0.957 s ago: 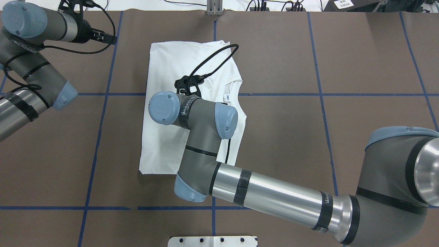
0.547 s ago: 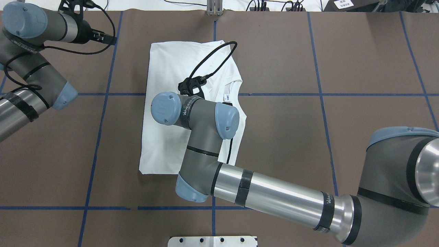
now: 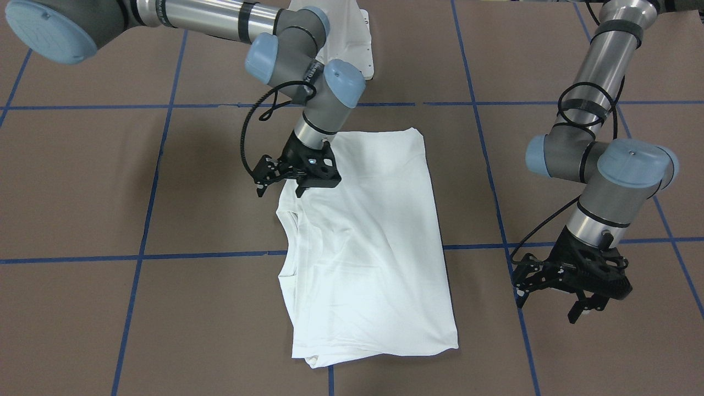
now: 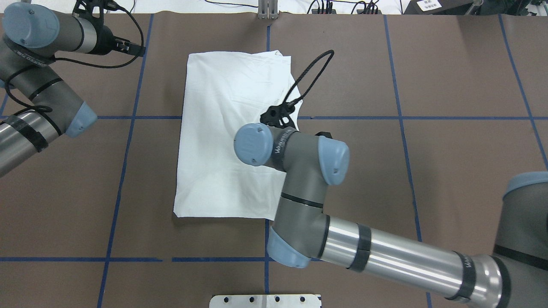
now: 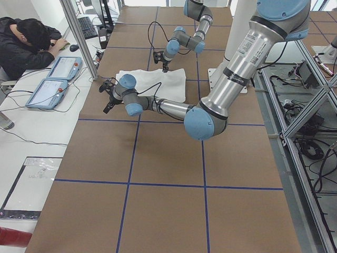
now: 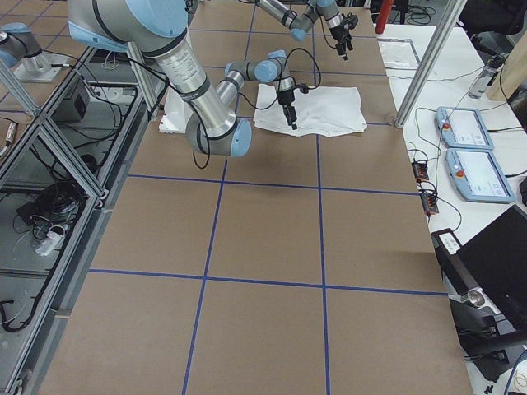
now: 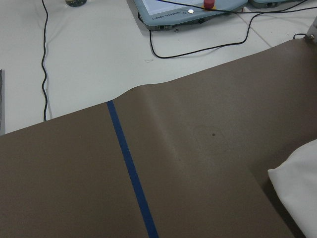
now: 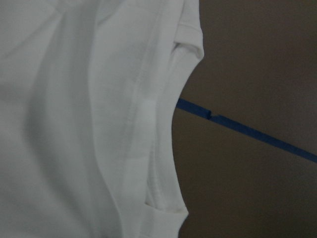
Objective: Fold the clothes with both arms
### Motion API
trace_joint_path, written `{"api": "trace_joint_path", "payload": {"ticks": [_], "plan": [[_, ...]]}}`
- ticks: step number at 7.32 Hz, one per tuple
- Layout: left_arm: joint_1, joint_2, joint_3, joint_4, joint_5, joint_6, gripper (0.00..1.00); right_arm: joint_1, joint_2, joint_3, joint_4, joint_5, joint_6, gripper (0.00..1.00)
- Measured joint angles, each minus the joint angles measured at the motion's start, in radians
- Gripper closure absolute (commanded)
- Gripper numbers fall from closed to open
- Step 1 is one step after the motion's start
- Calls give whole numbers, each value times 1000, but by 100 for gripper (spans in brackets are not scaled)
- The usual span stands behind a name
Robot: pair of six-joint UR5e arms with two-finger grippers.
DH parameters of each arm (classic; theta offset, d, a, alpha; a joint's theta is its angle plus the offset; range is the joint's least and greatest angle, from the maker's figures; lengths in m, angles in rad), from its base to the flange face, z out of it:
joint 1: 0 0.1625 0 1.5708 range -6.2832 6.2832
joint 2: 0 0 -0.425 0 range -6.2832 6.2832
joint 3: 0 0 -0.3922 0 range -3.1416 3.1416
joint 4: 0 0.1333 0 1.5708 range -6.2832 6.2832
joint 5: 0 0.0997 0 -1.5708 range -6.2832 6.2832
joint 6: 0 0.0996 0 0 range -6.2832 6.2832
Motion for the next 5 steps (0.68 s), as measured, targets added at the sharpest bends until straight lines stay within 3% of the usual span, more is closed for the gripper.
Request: {"api": "trace_joint_path", "payload": {"ticks": [2,3,5], "plan": [[0,0,0,0,0,0,0,29,-122,150,-9,2,-47,1],[0,0,0,0,0,0,0,55,-135,179,33,17,-55,0],[0,0,-1,0,0,0,0,104,-125,174,225,76,-23,1]]}}
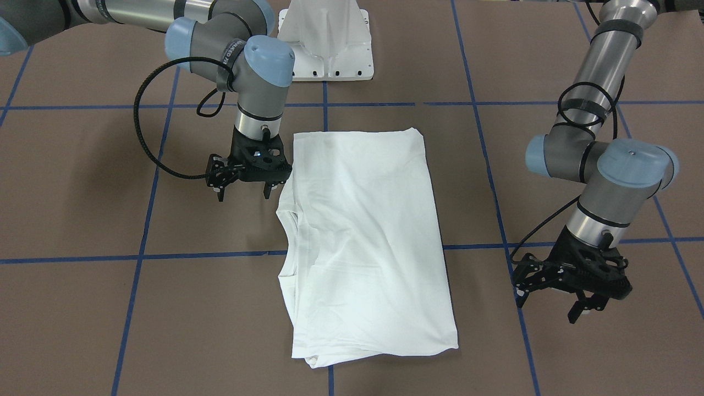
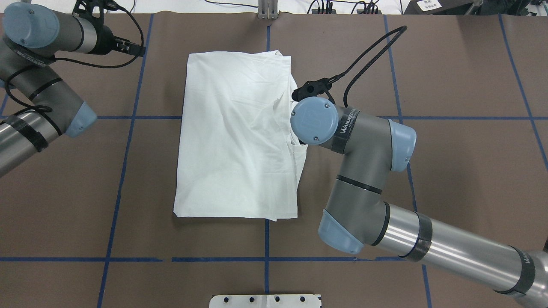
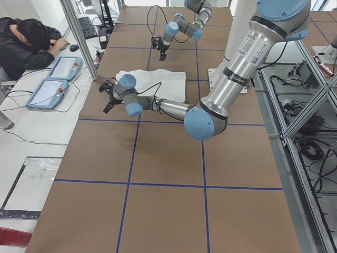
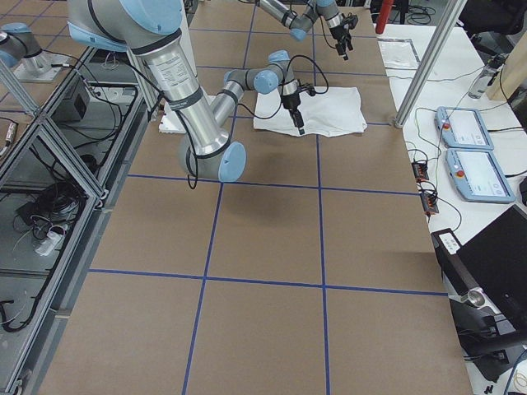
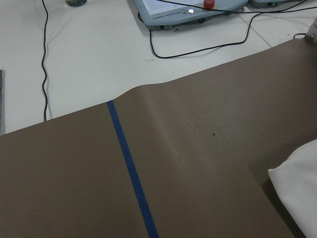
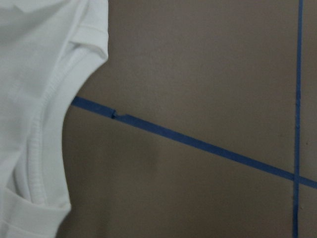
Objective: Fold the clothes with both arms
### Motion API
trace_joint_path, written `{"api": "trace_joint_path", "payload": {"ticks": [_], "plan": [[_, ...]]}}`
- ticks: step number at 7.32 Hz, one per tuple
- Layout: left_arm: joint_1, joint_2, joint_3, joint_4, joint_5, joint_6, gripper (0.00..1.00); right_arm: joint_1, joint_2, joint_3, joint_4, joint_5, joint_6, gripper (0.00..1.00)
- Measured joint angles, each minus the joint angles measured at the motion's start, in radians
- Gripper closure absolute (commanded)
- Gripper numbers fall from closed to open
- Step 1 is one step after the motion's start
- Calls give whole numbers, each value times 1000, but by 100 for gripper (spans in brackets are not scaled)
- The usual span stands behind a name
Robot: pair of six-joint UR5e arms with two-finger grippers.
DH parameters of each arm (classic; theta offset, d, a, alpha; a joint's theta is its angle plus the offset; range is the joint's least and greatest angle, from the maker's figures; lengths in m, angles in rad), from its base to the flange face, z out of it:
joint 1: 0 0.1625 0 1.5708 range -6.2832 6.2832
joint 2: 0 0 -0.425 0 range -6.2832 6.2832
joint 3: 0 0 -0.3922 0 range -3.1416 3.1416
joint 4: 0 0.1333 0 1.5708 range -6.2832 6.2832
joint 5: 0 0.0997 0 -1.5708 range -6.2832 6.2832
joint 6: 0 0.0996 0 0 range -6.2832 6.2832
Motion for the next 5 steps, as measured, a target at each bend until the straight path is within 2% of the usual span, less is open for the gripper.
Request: {"api": "trace_joint_path", "payload": {"ticks": [1,3,4,5], "plan": [[1,0,0,-1,0,-1,0,12,37,-44,88,13,62,3],[1,0,0,-1,0,0,0,23,151,-237,293,19,228,13],[2,0,1,-1,0,0,0,24,184,-337,414,19,287,26],[3,1,2,-1,0,-1,0,25,197,-402,500,18,317,46]]}}
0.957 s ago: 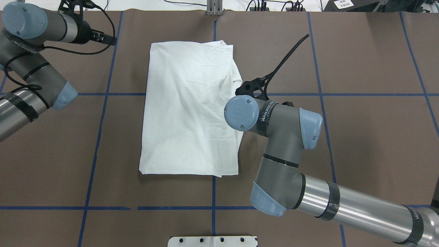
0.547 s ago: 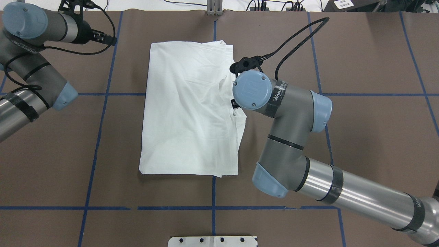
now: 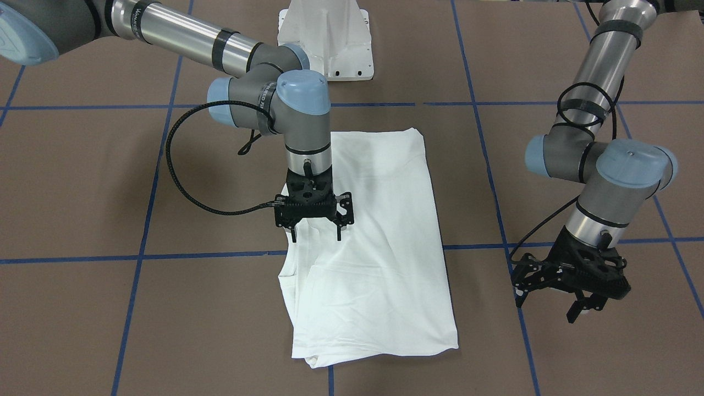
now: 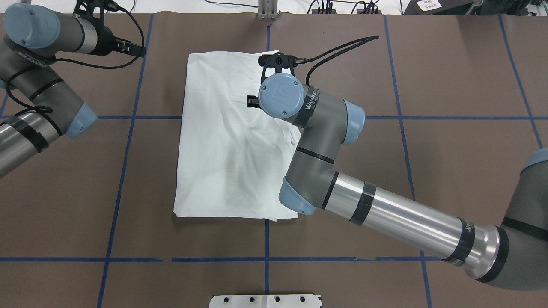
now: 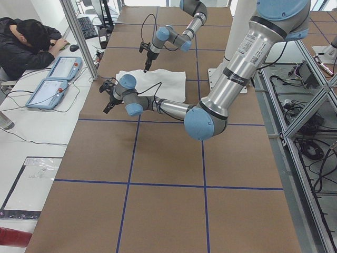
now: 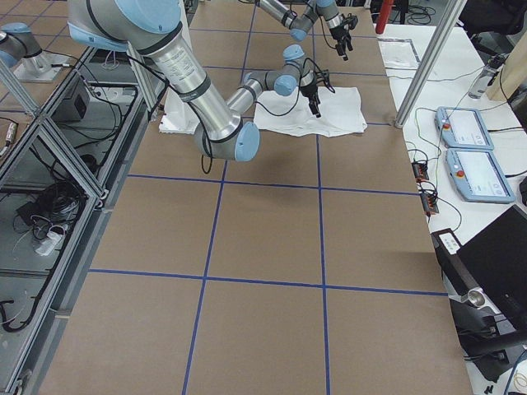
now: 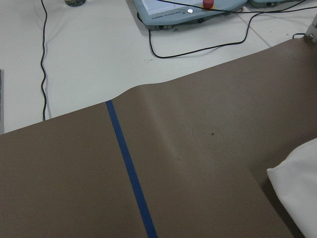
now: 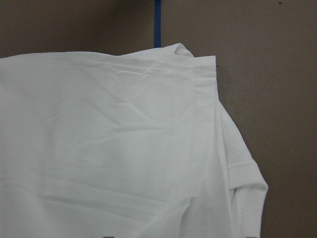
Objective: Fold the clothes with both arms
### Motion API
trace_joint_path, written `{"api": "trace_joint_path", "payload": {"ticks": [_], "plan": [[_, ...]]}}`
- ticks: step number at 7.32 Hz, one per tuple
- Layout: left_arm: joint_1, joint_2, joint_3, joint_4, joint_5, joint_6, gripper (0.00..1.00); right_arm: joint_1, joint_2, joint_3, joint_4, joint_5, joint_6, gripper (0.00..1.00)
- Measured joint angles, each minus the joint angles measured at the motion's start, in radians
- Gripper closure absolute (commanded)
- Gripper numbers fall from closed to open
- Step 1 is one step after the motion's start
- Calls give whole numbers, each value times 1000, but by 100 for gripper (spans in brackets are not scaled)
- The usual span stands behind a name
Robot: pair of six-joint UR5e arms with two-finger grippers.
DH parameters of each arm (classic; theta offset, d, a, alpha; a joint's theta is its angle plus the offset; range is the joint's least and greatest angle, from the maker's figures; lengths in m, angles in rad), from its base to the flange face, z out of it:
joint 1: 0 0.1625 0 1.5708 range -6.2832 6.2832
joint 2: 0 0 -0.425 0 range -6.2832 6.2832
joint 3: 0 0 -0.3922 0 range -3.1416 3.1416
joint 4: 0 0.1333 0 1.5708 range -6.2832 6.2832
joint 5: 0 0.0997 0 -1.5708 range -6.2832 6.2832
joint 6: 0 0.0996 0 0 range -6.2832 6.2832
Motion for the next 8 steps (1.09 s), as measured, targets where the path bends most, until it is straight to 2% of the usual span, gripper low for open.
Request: {"api": "trace_joint_path", "payload": {"ticks": [2,3,8], "plan": [[2,4,0,0,0,0,0,0,7,-46,54,-2,17,97],[2,4,-1,0,0,0,0,1,8,-50,59,-2,19,100],[5,5,-1,0,0,-1,0,-4,6,-47,57,1,20,100]]}}
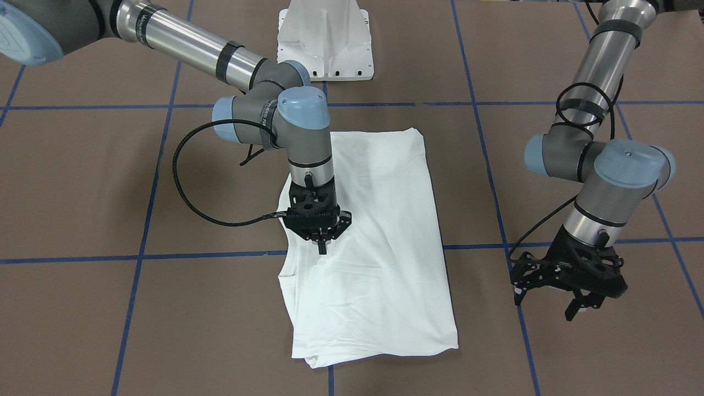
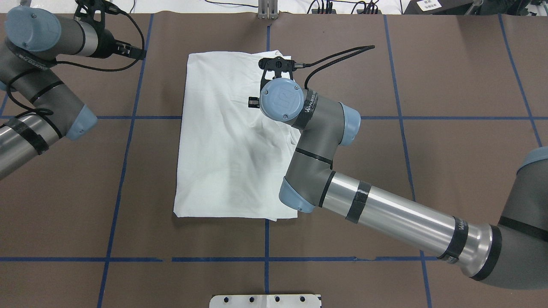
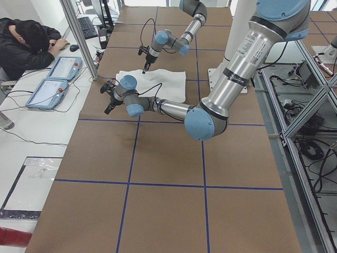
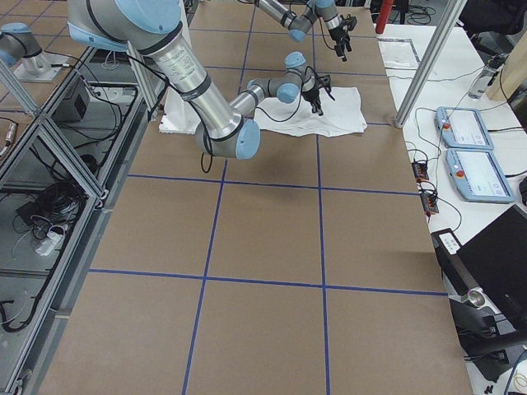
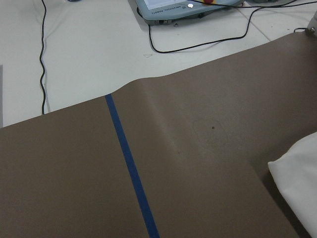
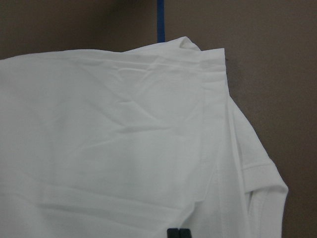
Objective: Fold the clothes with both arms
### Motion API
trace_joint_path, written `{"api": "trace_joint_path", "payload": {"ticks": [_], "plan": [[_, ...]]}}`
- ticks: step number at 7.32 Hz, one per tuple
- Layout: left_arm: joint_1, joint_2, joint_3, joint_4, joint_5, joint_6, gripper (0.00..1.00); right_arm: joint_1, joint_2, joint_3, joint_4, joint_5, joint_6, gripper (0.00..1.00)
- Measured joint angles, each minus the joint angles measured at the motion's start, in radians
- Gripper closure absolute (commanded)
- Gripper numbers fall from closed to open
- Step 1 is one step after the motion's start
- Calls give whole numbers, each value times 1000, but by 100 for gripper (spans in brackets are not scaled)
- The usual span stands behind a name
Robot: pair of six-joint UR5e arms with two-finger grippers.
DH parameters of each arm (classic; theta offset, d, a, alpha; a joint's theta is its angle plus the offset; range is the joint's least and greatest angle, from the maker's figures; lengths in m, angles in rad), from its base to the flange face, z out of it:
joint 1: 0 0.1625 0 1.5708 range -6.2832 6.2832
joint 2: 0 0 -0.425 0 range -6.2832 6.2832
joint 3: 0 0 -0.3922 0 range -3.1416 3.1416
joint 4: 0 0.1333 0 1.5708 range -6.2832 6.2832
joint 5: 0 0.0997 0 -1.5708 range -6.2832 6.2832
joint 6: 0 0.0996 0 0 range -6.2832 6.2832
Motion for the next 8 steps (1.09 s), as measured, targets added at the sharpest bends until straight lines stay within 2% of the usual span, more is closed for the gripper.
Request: {"api": "trace_joint_path", "payload": {"ticks": [3,6,7,8], "plan": [[1,0,0,0,0,0,0,1,-18,2,-5,0,-26,100],[2,0,-1,-1,0,0,0,4,-82,35,6,-4,-79,100],[2,0,-1,-2,0,-1,0,4,-90,42,7,-4,-82,20],[2,1,-1,-2,0,0,0,4,-94,44,7,-6,-83,0]]}}
